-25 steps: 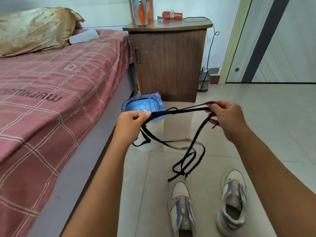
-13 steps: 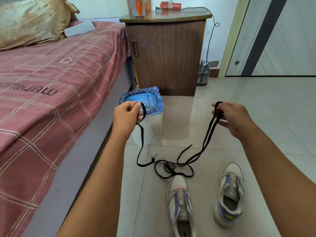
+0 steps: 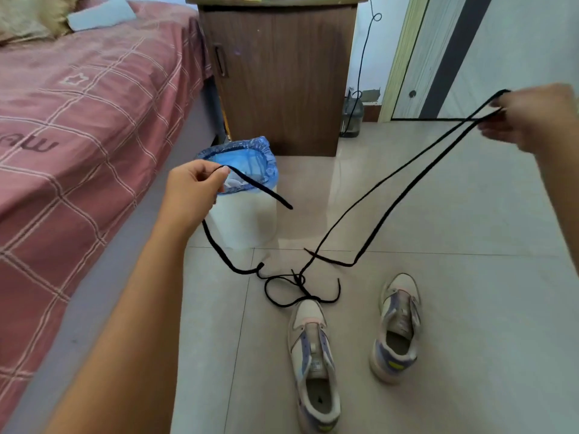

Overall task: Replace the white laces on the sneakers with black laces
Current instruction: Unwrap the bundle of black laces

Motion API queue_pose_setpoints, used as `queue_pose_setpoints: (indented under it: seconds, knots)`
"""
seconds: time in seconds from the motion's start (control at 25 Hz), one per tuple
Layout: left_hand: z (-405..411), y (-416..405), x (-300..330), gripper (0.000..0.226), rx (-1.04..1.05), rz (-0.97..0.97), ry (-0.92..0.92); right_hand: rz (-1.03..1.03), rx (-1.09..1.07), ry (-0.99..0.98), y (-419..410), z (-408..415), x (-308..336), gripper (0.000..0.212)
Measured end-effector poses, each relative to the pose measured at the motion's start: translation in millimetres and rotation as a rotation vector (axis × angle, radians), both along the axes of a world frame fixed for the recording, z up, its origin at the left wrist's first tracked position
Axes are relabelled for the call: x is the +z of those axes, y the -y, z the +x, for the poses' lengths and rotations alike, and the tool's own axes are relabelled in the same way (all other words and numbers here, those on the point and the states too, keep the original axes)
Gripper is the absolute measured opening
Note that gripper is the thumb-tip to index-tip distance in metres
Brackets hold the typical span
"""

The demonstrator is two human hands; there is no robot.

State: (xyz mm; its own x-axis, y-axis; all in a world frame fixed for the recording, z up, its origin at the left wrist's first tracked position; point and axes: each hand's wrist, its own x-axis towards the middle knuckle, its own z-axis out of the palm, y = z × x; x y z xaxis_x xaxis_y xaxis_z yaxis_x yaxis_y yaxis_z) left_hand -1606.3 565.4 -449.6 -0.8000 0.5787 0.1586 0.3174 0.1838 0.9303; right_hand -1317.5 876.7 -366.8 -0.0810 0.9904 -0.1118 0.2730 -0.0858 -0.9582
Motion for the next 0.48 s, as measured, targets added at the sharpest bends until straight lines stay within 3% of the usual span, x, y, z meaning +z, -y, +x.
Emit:
queue_pose_setpoints:
  seconds: [0.08, 0.2, 0.28, 0.36, 0.48]
  knots:
    - [4.2, -0.7, -2.6, 0.013, -0.072, -0.077, 0.011, 0.058, -0.012, 0.024, -33.4, 24.3, 0.7, 0.014]
    - [12.0, -15.6, -12.2, 0.013, -0.097, -0.135, 0.035, 0.025, 0.210, 0.066, -55.4, 60.0, 25.3, 0.040]
    - [18.0, -20.4, -14.8, 0.015, -0.149, -0.153, 0.029, -0.028, 0.241, 0.119, -20.2, 61.2, 55.0, 0.048]
    - [42.6, -41.3, -24.0, 0.015, -0.228, -0.200, 0.069, 0.178, 0.086, 0.025, -10.6, 67.3, 79.7, 0.042]
    - [66.9, -53.0, -32.8, 0.008, -0.290, -0.310, 0.053, 0.117, -0.100, 0.125, -25.4, 67.1, 49.6, 0.026]
